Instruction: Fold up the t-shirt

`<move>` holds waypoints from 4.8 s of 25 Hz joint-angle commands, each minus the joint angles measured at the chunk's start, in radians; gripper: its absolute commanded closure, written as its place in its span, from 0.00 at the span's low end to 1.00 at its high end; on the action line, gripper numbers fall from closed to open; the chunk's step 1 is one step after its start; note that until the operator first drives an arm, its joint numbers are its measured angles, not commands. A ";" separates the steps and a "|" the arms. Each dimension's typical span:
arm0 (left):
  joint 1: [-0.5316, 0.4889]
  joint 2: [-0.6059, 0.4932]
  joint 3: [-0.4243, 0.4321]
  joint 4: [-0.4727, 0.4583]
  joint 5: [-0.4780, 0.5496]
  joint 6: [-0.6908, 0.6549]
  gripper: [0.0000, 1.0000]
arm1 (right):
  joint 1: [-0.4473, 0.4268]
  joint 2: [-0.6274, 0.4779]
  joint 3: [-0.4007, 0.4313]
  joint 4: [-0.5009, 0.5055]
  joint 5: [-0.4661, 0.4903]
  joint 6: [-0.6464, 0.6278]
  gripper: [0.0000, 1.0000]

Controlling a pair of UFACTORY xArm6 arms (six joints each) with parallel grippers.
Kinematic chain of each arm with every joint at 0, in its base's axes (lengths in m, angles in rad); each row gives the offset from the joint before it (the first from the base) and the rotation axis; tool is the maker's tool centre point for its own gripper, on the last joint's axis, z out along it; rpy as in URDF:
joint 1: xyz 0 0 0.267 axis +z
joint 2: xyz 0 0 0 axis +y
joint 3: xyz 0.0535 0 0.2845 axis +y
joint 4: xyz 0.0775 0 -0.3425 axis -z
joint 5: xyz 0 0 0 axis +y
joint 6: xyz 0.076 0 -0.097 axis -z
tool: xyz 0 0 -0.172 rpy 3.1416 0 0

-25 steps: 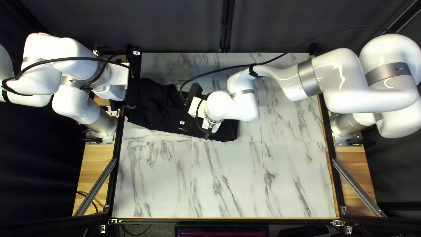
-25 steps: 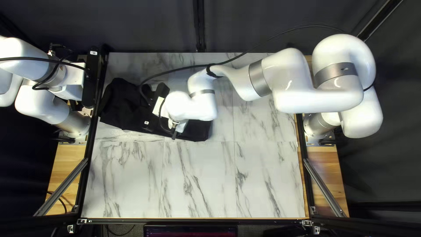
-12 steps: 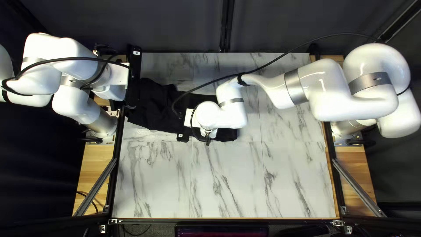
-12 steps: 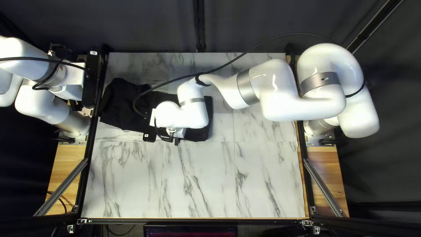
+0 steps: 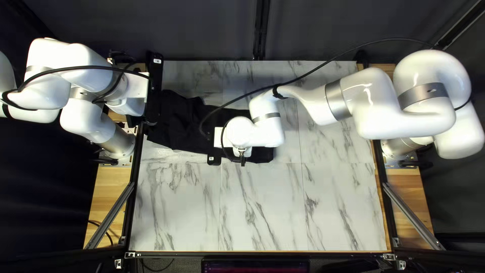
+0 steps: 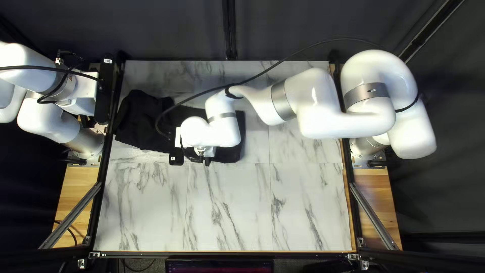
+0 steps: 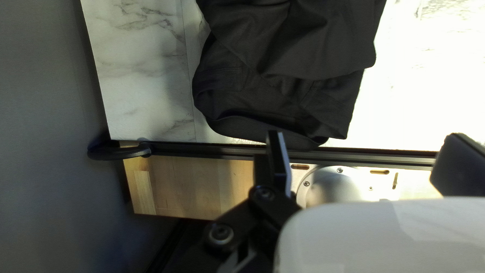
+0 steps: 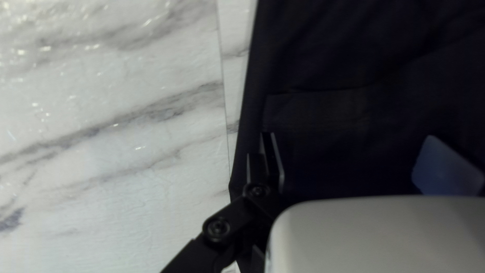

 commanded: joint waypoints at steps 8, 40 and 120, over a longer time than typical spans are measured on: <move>0.000 0.000 0.000 0.000 0.000 0.000 0.00 | 0.038 0.144 -0.194 -0.044 0.122 -0.110 0.00; 0.000 0.000 0.000 0.000 0.000 0.000 0.00 | 0.040 0.168 -0.264 -0.066 0.207 -0.105 1.00; 0.000 0.000 0.000 0.000 0.000 0.000 0.00 | -0.252 -1.490 0.690 0.189 0.577 0.075 0.00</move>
